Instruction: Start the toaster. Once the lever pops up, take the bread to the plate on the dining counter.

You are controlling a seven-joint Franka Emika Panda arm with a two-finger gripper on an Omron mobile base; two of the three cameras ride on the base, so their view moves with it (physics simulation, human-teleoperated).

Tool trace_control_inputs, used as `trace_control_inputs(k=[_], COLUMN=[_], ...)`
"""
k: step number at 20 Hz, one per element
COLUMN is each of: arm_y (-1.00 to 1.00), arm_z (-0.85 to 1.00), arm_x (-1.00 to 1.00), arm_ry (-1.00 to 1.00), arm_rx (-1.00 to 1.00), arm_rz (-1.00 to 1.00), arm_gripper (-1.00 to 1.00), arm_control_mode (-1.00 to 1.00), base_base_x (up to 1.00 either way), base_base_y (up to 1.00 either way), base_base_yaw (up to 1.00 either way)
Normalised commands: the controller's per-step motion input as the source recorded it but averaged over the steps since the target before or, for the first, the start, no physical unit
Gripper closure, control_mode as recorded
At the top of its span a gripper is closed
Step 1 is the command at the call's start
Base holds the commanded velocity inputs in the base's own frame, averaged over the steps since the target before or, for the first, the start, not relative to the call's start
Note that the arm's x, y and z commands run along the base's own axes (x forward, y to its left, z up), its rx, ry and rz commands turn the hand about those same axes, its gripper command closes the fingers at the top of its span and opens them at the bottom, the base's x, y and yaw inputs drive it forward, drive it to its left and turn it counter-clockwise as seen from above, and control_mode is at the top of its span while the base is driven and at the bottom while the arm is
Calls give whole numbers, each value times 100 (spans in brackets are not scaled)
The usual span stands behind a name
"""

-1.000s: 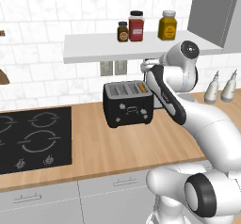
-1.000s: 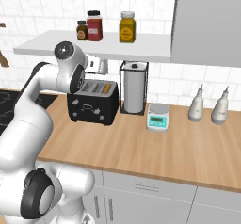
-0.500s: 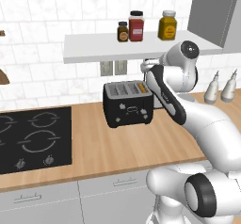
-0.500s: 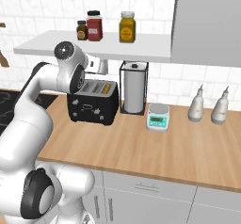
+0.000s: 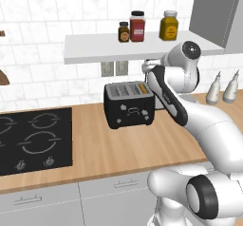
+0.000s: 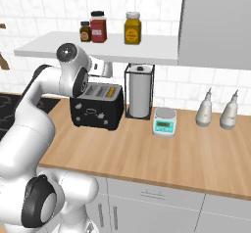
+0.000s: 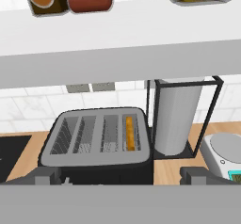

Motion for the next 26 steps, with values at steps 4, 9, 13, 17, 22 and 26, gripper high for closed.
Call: trace_control_inputs(k=[4,9,13,17,22,26], arm_y=[0,0,0,0,0,0], arm_z=[0,0,0,0,0,0], arm_x=[0,0,0,0,0,0], arm_ry=[0,0,0,0,0,0], arm_rx=[0,0,0,0,0,0], arm_rz=[0,0,0,0,0,0], arm_gripper=[-100,-100,-100,-100,-100,-100], arm_control_mode=[-100,-100,-100,-100,-100,-100], base_base_x=[0,0,0,0,0,0], base_base_y=[0,0,0,0,0,0], base_base_yaw=[0,0,0,0,0,0])
